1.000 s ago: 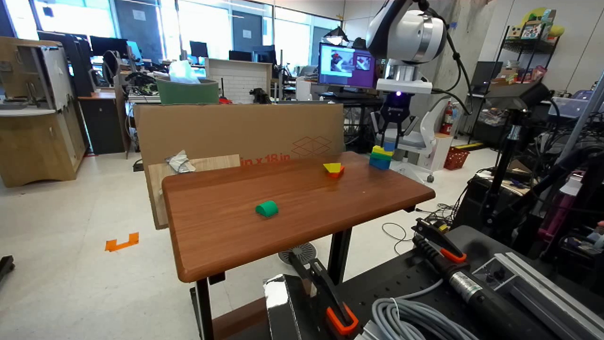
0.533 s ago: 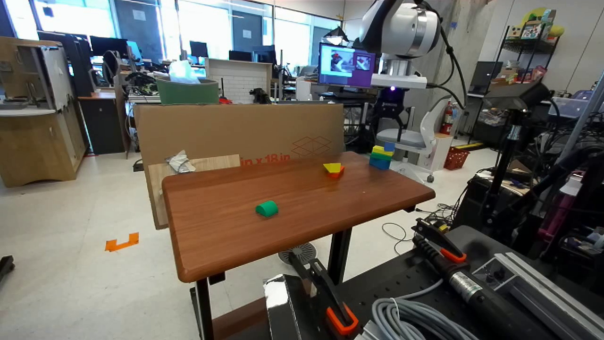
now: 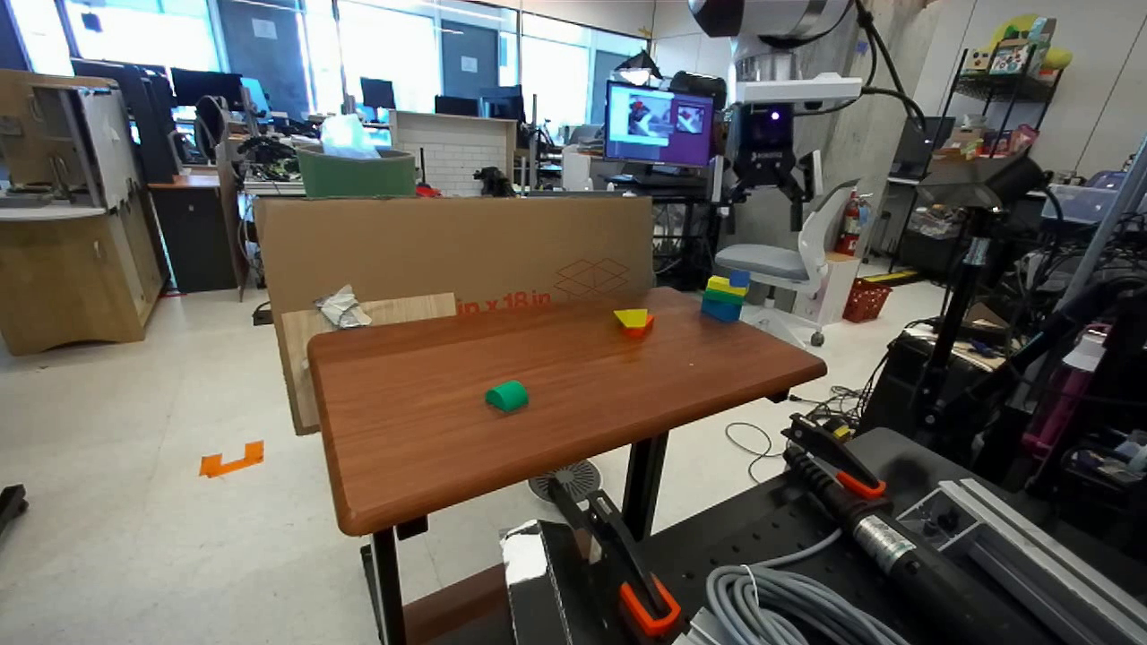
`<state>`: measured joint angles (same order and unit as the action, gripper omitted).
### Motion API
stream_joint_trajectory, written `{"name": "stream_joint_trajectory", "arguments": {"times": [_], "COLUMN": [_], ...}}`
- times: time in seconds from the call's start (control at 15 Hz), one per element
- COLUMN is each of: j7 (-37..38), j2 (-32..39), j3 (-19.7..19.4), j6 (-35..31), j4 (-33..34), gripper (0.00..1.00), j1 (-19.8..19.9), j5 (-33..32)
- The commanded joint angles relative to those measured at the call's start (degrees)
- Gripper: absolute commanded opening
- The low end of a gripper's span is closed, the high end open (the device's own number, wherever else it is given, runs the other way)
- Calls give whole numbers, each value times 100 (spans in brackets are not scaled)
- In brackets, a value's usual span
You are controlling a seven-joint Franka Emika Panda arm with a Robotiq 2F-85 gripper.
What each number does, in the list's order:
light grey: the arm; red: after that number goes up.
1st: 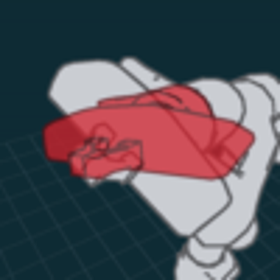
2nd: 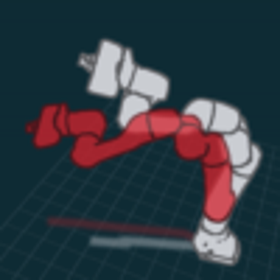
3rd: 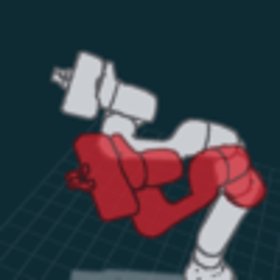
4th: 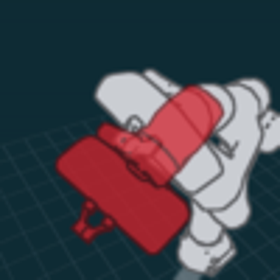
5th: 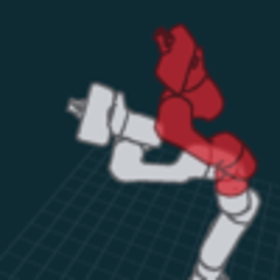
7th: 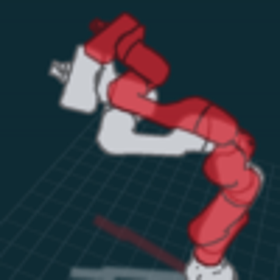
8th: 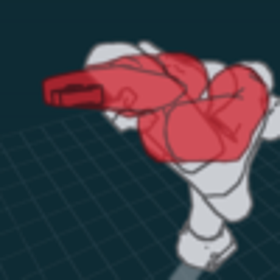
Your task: Stack the blue block on top of the yellow block
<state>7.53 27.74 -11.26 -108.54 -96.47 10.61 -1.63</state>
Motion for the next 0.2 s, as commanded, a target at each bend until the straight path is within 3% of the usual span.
{"name": "stream_joint_trajectory", "arguments": {"times": [0.0,0.07,0.13], "j7": [-562,-261,-359], "j2": [-516,-204,-270], "j3": [57,54,68], "j6": [344,203,236], "j4": [-739,-308,-446], "gripper": [100,100,100], "j1": [-123,-50,-72], "j5": [-570,-314,-398]}}
